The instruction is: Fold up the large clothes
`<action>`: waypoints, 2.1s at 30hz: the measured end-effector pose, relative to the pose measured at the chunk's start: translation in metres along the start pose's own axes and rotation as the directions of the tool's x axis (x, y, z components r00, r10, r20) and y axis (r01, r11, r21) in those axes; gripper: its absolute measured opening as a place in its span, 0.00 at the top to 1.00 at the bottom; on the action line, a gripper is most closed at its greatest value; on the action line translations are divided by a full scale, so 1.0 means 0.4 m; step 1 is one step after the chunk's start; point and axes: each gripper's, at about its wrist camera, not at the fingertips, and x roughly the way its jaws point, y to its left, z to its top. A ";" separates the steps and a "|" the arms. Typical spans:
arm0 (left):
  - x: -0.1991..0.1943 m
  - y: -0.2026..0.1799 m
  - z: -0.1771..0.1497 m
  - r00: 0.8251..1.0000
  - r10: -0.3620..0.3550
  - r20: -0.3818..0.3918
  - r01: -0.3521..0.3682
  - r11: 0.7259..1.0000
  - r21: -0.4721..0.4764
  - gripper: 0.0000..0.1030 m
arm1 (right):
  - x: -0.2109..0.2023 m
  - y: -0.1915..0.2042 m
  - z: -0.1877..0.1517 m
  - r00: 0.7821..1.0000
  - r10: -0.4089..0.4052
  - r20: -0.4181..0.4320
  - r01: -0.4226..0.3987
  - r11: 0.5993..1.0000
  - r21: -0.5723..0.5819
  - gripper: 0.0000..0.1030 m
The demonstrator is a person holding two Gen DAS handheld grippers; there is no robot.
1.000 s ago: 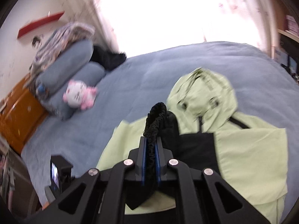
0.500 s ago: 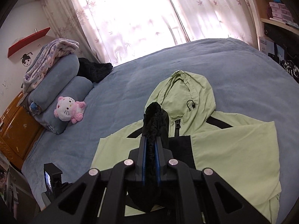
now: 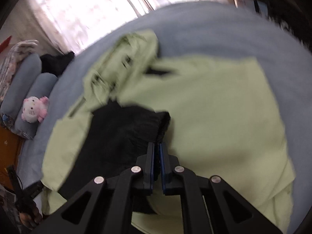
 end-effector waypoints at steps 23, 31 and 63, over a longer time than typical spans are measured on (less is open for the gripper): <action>0.173 0.104 0.256 0.953 -0.294 -0.065 0.285 0.950 -0.124 0.24 | 0.082 -0.045 0.083 0.978 0.207 -0.022 -0.205 0.974 0.094 0.38; 0.227 0.104 0.350 0.950 -0.312 -0.003 0.308 0.940 -0.149 0.38 | 0.097 -0.068 0.097 0.978 0.207 -0.031 -0.205 0.977 0.064 0.68; 0.000 -0.009 0.283 0.995 0.002 0.098 0.009 0.993 -0.118 0.79 | -0.042 0.107 0.039 0.993 -0.055 0.101 0.068 0.988 -0.135 0.66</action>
